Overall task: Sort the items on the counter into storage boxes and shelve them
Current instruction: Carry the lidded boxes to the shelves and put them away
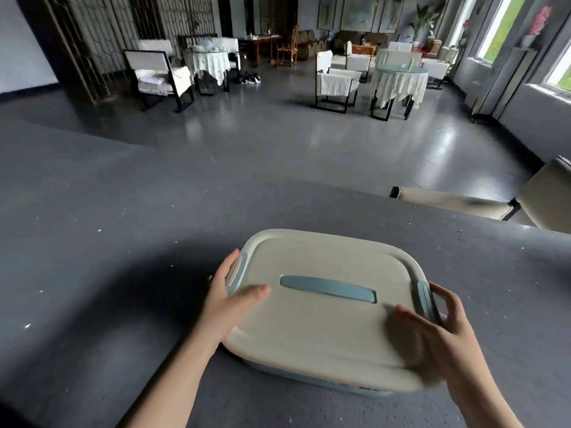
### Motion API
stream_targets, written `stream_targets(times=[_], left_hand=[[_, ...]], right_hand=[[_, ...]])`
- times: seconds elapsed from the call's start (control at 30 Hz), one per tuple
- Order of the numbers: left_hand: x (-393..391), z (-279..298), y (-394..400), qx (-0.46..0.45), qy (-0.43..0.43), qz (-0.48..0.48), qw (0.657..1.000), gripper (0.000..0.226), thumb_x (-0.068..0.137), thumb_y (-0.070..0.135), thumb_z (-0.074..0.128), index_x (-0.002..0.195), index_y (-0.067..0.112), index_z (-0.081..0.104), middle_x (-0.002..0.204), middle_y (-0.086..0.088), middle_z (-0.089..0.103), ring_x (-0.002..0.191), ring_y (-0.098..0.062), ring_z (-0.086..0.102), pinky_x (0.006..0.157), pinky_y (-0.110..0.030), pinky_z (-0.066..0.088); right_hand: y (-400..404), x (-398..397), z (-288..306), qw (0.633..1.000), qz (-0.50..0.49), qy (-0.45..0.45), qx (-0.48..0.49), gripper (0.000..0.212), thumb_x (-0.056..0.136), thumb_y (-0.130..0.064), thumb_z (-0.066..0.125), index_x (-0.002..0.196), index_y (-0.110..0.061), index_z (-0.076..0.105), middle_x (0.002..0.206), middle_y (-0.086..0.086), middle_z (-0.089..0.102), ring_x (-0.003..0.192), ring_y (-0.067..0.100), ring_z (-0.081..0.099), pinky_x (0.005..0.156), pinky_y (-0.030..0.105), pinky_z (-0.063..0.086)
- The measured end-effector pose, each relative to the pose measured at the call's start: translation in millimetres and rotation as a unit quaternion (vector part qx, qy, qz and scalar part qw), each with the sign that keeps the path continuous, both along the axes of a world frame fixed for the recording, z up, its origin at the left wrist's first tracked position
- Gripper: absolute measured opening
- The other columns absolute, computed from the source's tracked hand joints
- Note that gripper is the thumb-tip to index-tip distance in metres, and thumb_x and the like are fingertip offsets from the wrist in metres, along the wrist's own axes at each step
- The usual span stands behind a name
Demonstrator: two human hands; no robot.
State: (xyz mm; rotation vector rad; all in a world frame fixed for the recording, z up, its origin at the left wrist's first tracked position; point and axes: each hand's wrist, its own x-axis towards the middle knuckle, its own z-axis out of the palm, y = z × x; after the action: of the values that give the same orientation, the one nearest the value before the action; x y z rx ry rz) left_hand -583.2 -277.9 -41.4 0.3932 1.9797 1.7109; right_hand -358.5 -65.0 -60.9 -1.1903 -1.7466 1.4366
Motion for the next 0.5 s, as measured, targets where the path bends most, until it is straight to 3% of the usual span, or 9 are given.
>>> stream_targets(times=[0.13, 0.33, 0.5], left_hand=[[7.2, 11.1, -65.8, -0.006, 0.016, 0.129, 0.991, 0.074, 0.073, 0.014, 0.081, 0.132, 0.039, 0.045, 0.13, 0.005, 0.055, 0.113, -0.012, 0.057, 0.076, -0.02, 0.046], [18.5, 27.4, -196.1, -0.019, 0.073, 0.293, 0.953, 0.073, 0.07, 0.017, 0.083, 0.13, 0.04, 0.049, 0.114, 0.014, 0.064, 0.104, -0.007, 0.063, 0.083, -0.023, 0.048], [36.8, 13.1, -319.7, -0.036, 0.069, 0.404, 0.911, 0.067, 0.063, 0.032, 0.087, 0.116, 0.056, 0.053, 0.097, 0.025, 0.069, 0.087, 0.007, 0.064, 0.07, -0.019, 0.046]], right_hand=[[-24.2, -39.5, 10.2, 0.997, 0.071, -0.008, 0.035, 0.052, 0.069, -0.046, 0.079, 0.111, -0.058, 0.051, 0.094, -0.007, 0.071, 0.09, 0.022, 0.066, 0.082, 0.042, 0.051], [-111.6, -108.5, 26.2, 0.973, 0.224, 0.024, 0.045, 0.051, 0.071, -0.049, 0.078, 0.112, -0.059, 0.05, 0.088, -0.013, 0.07, 0.085, 0.014, 0.066, 0.075, 0.037, 0.052], [-220.5, -154.1, 23.4, 0.944, 0.328, 0.017, 0.041, 0.053, 0.066, -0.056, 0.078, 0.11, -0.061, 0.048, 0.083, -0.023, 0.067, 0.085, 0.006, 0.064, 0.071, 0.033, 0.05]])
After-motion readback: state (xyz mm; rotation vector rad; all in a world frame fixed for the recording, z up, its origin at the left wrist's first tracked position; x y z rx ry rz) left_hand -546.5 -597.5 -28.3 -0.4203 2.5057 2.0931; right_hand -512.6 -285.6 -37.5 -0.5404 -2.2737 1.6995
